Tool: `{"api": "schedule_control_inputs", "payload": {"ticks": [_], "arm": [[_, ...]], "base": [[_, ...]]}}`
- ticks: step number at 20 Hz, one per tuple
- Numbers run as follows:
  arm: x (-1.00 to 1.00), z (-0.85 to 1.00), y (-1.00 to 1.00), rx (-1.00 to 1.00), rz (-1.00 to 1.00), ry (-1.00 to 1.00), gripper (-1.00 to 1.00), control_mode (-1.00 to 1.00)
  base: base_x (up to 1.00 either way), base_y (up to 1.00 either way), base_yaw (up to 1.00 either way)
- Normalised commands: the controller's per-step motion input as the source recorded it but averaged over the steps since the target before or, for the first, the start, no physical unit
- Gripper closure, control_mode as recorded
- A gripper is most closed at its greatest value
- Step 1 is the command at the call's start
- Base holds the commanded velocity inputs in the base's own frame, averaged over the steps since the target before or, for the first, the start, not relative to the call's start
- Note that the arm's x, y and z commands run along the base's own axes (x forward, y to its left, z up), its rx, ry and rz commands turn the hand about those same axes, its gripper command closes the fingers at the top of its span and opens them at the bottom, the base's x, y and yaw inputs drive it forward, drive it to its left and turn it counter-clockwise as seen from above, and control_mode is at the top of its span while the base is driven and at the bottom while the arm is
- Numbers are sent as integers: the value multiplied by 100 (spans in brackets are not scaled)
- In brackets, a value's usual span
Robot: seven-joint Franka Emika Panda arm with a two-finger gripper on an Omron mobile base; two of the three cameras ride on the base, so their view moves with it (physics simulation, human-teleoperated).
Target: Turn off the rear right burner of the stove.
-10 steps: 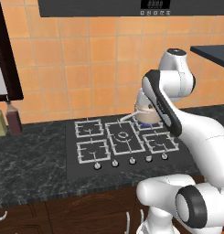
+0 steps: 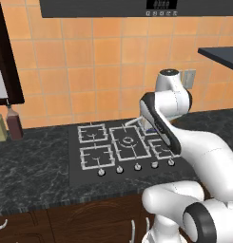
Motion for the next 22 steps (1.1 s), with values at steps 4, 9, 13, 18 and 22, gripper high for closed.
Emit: {"api": "schedule_control_inputs", "payload": {"ticks": [4, 9, 13, 18, 22], "arm": [[0, -88, -8, -1, 27, 8, -100, -100], [11, -68, -10, 0, 29, 7, -100, -100], [31, -65, 0, -2, 31, 7, -100, -100], [41, -60, 0, 0, 31, 8, -100, -100], [37, -59, -1, 0, 34, 3, -100, -100]], "base": [[0, 0, 0], [0, 0, 0], [0, 0, 0], [0, 0, 0], [0, 0, 0]]}}
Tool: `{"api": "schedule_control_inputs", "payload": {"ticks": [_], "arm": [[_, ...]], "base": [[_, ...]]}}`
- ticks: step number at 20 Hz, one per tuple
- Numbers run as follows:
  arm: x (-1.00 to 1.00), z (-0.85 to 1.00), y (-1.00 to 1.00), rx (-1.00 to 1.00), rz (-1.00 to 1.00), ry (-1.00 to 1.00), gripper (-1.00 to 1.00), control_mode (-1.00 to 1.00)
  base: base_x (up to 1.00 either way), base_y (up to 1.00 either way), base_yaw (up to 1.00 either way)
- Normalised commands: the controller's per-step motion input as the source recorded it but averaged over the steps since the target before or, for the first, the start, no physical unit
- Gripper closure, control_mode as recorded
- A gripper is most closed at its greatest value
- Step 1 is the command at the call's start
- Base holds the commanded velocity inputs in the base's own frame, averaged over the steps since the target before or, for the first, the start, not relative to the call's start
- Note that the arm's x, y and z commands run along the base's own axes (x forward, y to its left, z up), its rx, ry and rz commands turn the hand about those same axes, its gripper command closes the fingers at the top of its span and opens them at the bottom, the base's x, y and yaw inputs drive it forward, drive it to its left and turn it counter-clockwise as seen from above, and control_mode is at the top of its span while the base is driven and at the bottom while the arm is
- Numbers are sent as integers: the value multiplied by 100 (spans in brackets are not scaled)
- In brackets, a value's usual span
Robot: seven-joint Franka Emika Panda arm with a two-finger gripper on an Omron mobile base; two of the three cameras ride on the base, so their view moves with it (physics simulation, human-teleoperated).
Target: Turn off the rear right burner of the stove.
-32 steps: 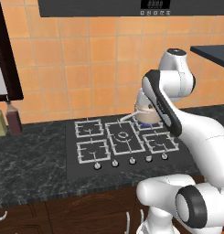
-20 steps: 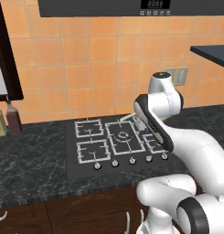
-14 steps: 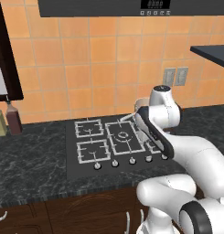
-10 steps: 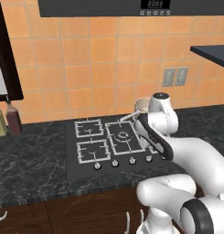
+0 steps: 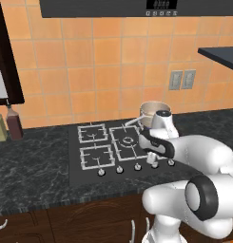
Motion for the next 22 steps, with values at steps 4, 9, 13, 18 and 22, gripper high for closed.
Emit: {"api": "schedule_control_inputs", "payload": {"ticks": [4, 9, 13, 18, 22], "arm": [[6, -45, -13, 0, 40, 0, -100, -100], [0, -21, -19, 2, 23, -3, -100, -100], [-11, -11, -5, 0, 5, 0, -100, -100], [-1, -17, 0, 4, 15, -1, -100, -100], [0, -11, -9, 19, 14, -8, -100, -100]], "base": [[0, 0, 0], [0, 0, 0], [0, 0, 0], [0, 0, 0], [0, 0, 0]]}}
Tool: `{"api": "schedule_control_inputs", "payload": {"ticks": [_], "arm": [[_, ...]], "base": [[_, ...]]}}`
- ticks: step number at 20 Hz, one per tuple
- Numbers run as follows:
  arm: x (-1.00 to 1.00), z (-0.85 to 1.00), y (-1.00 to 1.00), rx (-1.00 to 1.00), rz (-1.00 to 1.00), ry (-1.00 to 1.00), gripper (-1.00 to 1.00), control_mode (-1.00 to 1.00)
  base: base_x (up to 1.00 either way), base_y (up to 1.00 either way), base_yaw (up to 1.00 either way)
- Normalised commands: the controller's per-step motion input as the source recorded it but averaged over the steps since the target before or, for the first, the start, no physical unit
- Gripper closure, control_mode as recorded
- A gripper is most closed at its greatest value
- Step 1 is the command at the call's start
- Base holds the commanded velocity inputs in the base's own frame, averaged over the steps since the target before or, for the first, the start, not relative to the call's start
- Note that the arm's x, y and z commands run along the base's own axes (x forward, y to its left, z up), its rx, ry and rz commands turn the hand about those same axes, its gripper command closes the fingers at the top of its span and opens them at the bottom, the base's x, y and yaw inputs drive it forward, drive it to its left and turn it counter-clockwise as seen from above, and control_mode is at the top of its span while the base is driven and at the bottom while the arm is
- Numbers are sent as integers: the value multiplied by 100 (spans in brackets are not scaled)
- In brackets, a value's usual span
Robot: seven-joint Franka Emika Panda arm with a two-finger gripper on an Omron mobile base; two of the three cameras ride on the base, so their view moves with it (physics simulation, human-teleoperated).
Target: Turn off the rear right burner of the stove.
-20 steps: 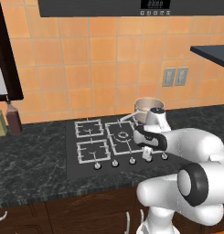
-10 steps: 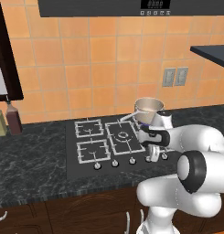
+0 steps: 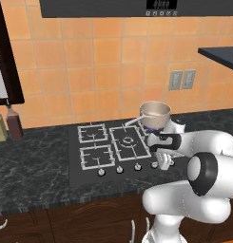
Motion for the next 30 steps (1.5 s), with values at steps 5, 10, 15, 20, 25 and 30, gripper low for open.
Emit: {"api": "schedule_control_inputs", "payload": {"ticks": [5, 10, 15, 20, 25, 30], "arm": [[3, -5, -2, 13, 8, -4, -100, -100], [14, -6, 13, 1, 11, 0, -100, -100], [2, -4, 19, -3, 11, 1, -100, -100], [-23, -33, 4, -12, 4, 4, -100, -100], [-60, -32, 0, -11, 6, 0, -100, -100], [-28, -2, 0, -1, 3, -5, -100, -100]], "base": [[0, 0, 0], [0, 0, 0], [0, 0, 0], [0, 0, 0], [0, 0, 0], [0, 0, 0]]}}
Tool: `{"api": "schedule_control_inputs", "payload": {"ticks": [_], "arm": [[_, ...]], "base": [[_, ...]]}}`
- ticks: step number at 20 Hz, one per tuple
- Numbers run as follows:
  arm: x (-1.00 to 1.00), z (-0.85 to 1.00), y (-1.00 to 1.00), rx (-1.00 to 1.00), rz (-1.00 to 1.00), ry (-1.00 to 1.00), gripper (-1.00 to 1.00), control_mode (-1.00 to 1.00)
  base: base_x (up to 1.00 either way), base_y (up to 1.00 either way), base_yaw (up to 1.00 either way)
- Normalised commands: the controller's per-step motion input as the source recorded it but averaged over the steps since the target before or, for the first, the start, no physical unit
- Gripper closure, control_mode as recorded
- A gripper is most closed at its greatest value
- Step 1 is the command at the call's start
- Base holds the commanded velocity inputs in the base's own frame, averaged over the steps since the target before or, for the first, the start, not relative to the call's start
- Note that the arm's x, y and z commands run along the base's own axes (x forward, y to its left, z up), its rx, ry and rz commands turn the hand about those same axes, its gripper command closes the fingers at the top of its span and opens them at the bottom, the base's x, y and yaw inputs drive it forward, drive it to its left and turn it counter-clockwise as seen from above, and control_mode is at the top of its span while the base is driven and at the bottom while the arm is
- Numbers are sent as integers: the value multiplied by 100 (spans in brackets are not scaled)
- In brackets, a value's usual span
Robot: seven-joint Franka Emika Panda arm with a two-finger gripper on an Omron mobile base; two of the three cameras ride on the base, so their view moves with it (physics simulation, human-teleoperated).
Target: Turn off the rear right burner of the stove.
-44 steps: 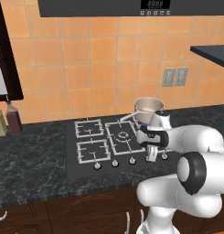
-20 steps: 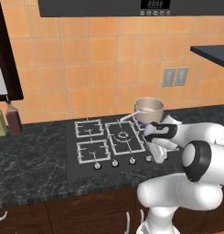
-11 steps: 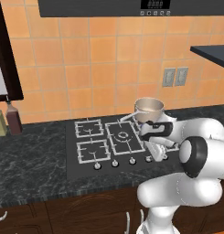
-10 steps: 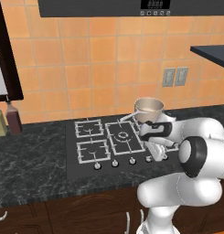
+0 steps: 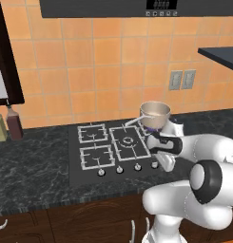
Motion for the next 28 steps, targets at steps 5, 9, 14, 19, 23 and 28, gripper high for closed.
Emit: {"api": "schedule_control_inputs", "payload": {"ticks": [5, 9, 14, 19, 23, 28], "arm": [[7, -11, 7, -2, 0, 10, -100, -100], [1, -12, 1, -1, 1, 13, -100, -100], [-31, -26, 0, -5, 6, 4, -100, -100], [-54, -8, 9, -4, 9, -1, -100, -100], [-37, 0, 7, -3, 6, -6, -100, -100], [30, 0, 0, 0, 0, 0, -100, -100]], "base": [[0, 0, 0], [0, 0, 0], [0, 0, 0], [0, 0, 0], [0, 0, 0], [0, 0, 0]]}}
